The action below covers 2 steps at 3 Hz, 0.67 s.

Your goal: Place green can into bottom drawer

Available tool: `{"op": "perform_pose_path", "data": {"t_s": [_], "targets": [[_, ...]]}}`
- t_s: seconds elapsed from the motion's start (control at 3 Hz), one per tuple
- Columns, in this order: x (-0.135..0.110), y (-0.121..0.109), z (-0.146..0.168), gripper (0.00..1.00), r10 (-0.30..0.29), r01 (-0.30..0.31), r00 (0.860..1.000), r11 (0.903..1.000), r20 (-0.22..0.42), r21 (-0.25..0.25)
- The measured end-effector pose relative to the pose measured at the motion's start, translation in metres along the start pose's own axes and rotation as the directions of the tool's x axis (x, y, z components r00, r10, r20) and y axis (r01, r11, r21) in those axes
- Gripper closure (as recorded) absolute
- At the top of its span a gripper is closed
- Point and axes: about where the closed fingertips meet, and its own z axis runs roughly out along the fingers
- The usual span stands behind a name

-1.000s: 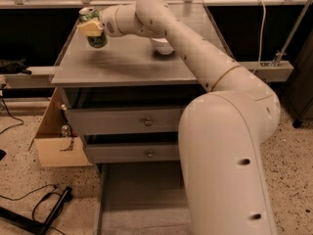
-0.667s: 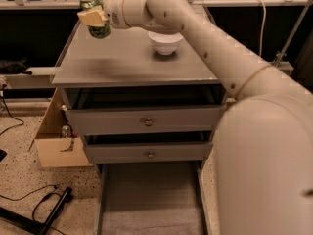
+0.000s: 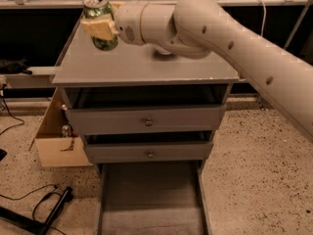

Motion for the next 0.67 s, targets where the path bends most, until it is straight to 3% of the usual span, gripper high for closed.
{"op": "perform_pose_path", "data": {"t_s": [0.33, 0.67], "targets": [[0.034, 0.047, -0.024, 1.0, 0.07, -0.07, 0.998, 0.9975, 0.009, -0.003], [0.1, 0.073, -0.045, 1.0, 0.176, -0.177, 0.984, 0.9829, 0.023, 0.05]]}}
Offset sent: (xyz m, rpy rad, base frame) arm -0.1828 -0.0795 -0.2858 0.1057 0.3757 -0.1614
